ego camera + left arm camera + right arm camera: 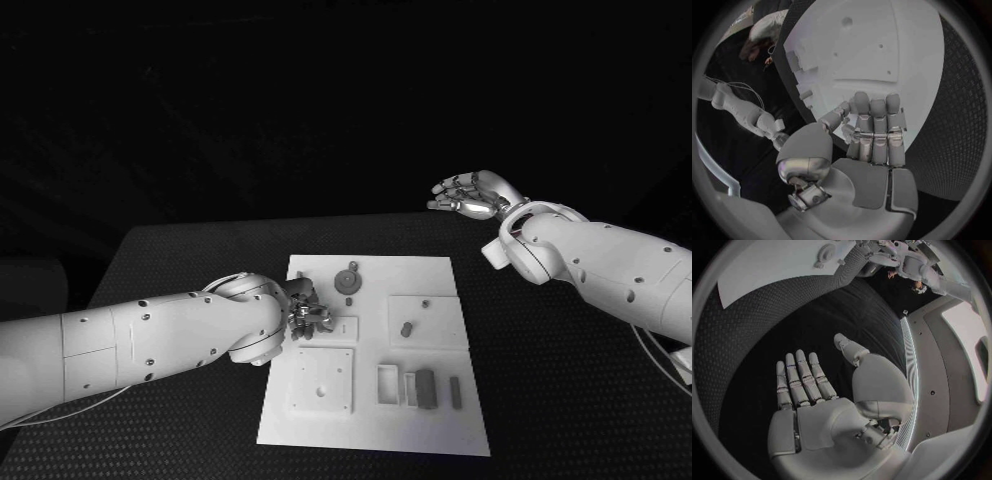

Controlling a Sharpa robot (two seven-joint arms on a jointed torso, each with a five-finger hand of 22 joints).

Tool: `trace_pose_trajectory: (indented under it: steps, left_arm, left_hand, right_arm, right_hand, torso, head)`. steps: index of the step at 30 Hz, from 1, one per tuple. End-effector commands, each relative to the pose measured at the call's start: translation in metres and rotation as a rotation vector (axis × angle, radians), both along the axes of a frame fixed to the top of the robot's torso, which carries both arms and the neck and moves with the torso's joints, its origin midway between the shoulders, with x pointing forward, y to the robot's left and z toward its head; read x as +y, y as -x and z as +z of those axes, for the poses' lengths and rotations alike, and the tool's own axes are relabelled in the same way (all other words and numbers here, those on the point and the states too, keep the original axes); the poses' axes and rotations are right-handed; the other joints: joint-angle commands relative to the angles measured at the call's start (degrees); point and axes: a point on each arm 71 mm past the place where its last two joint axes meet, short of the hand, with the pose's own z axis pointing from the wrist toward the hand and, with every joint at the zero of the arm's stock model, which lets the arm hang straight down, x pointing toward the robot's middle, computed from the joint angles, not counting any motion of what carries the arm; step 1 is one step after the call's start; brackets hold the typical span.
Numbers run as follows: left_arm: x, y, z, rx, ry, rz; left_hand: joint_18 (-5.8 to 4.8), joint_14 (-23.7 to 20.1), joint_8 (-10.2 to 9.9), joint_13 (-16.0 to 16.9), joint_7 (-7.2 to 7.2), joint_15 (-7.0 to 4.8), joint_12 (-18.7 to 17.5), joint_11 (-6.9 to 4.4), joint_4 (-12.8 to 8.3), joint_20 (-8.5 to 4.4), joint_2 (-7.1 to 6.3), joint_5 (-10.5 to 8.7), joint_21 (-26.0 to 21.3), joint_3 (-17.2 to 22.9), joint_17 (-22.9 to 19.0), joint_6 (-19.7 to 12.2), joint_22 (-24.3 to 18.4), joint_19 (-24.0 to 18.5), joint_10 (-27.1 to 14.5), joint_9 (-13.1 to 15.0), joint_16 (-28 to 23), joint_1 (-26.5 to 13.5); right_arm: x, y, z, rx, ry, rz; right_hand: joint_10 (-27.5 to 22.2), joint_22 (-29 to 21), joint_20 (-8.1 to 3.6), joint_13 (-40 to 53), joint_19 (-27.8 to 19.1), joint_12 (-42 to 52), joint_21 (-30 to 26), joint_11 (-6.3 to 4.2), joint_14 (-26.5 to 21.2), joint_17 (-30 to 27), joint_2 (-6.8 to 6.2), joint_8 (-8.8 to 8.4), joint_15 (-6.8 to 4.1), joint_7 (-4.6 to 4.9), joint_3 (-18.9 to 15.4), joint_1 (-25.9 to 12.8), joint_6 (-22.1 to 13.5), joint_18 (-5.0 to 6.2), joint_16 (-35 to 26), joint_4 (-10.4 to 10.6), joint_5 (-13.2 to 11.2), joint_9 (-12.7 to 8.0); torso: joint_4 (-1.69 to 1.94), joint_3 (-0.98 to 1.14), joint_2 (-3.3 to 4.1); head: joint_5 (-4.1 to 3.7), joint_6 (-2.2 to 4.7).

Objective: Assemble the parts on the task board

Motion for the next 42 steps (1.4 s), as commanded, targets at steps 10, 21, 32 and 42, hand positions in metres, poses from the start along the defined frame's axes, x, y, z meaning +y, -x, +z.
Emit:
trace_pose_trajectory:
  steps: [10, 21, 32, 42]
  left_arm:
    - [-0.007, 0.0, -0.001, 0.002, -0.044, -0.042]
    - [-0.007, -0.001, -0.002, 0.007, -0.046, -0.044]
    - [-0.012, 0.0, -0.002, 0.014, -0.049, -0.057]
    - [-0.016, 0.0, -0.002, 0.009, -0.048, -0.067]
  left_hand:
    - [0.98, -0.5, 0.3, -0.1, -4.16, -0.13, 0.6, -1.77, 0.0, -0.38, -0.07, 0.47, 0.1, 0.3, -0.6, 4.9, 0.2, 0.1, -1.8, 0.3, 1.1, 0.1]
    - [0.92, -0.7, 0.0, -0.4, -4.6, -0.4, 2.2, -2.19, 0.3, -0.61, 0.1, 2.5, 0.1, 0.2, -3.0, 6.2, 0.8, 0.9, -1.5, 1.1, 4.0, -1.6]
    - [0.93, -0.7, 0.2, -0.4, -5.11, -0.65, 3.6, -2.67, 0.1, -0.89, 1.15, 5.25, 0.2, 0.2, -4.9, 7.3, 1.1, 1.4, -1.1, 1.9, 6.6, -3.8]
    - [0.97, -0.6, 1.0, -0.3, -5.65, -0.91, 5.1, -3.19, 0.0, -1.15, 1.54, 7.87, 0.7, 0.8, -6.4, 8.1, 1.2, 1.8, -0.6, 2.5, 9.1, -5.7]
  right_arm:
    - [0.004, 0.001, -0.001, 0.009, -0.003, 0.03]
    - [0.006, 0.0, -0.001, 0.007, -0.005, 0.033]
    - [0.007, 0.0, -0.002, 0.013, -0.008, 0.039]
    - [0.006, 0.0, -0.002, 0.017, -0.007, 0.04]
  right_hand:
    - [0.5, 0.2, 0.05, -0.3, -0.4, -0.4, -0.3, 0.03, 0.1, -0.1, -0.02, 0.37, 0.41, 2.72, -0.2, 0.7, -0.3, -0.65, -0.3, 0.4, -0.2, -0.1]
    - [0.8, 0.5, 0.08, -0.8, -0.6, -0.7, -0.4, 0.04, 0.1, -0.3, 0.0, 0.53, 0.86, 2.67, -0.3, 0.8, -0.4, -0.73, -0.5, 0.5, -0.2, -0.2]
    - [0.9, 0.6, 0.08, -1.0, -0.6, -0.9, -0.4, 0.0, 0.1, -0.3, 0.04, 0.62, 0.92, 2.63, -0.4, 0.7, -0.4, -0.74, -0.6, 0.7, -0.2, -0.3]
    - [1.0, 0.7, 0.09, -1.2, -0.7, -1.0, -0.5, 0.0, 0.1, -0.4, 0.05, 0.69, 0.94, 2.64, -0.4, 0.8, -0.4, -0.79, -0.7, 0.6, -0.2, -0.3]
  torso:
    - [-0.03, 0.01, 0.0]
    - [-0.08, 0.07, 0.0]
    - [0.03, -0.02, 0.0]
    - [-0.03, -0.02, 0.0]
  head:
    - [0.04, -0.14]
    - [0.25, -0.17]
    - [-0.01, -0.27]
    - [0.01, -0.32]
